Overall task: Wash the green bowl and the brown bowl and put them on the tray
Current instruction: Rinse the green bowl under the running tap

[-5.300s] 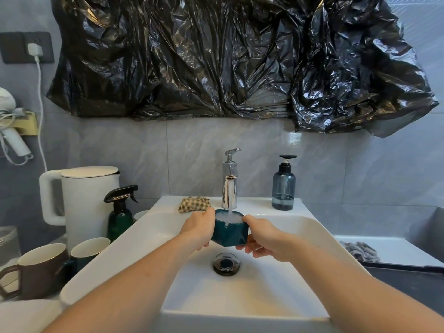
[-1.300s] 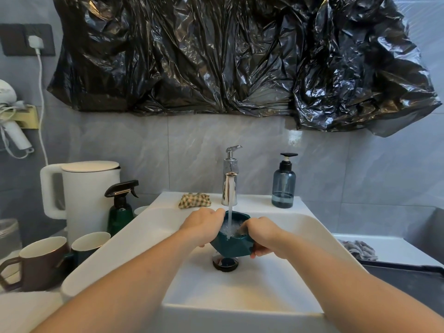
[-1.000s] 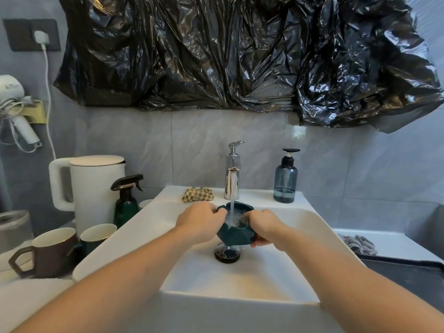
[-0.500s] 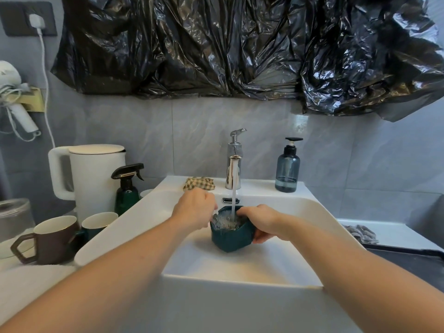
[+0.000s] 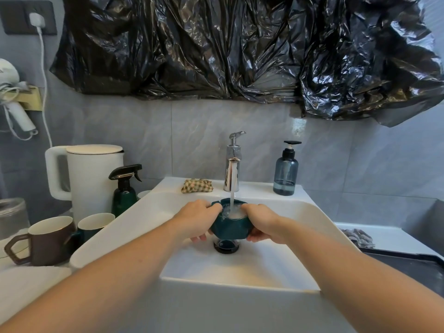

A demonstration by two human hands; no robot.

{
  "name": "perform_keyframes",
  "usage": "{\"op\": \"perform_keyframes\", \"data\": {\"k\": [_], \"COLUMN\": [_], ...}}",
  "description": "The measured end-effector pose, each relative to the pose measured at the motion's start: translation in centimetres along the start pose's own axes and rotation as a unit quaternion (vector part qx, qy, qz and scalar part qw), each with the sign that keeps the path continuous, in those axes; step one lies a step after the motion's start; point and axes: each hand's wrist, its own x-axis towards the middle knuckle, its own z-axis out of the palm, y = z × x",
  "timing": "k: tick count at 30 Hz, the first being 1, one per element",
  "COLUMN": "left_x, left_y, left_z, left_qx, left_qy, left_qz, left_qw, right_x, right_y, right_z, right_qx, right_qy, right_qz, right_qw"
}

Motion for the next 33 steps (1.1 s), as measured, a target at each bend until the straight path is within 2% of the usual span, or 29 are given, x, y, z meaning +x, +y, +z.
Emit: {"op": "perform_keyframes", "data": {"k": [7,11,15,18,22,29,33], "left_x": [0.1,0.1,0.4,0.7,0.5,1.0,1.1], "left_y": [0.5,0.8,0.4,0.1,0.2,0.5,0.2], "left_z": [0.5,0.6,0.5,0.5,0.6,0.7,1.4], "left_qx": [-0.122,-0.168,-0.151,-0.144,-0.152,-0.213,-0.206], "left_qy": [-0.077,-0.050,-0.037,-0.040,-0.048,-0.037,-0.033], "left_qz": [0.008,-0.001,-0.049,-0.063,-0.060,-0.027,-0.010], "left_qw": [0.989,0.985,0.987,0.987,0.985,0.976,0.978], "right_x": [0.0,-0.4,-0.6,-0.5,-0.4,-0.3,-0.3], "right_y": [-0.1,-0.3,-0.5,-0.4,-0.2,-0.7,-0.4], "right_z": [0.2,0.0,0.0,-0.1,-0.2,-0.5,-0.2], "right_qx": [0.025,-0.017,-0.063,-0.058,-0.085,-0.038,-0.023], "right_qy": [-0.008,-0.019,-0.048,-0.053,-0.048,0.035,0.001], "right_qz": [-0.003,-0.009,-0.006,-0.016,-0.019,-0.036,-0.024], "right_qw": [1.000,1.000,0.997,0.997,0.995,0.998,0.999]}}
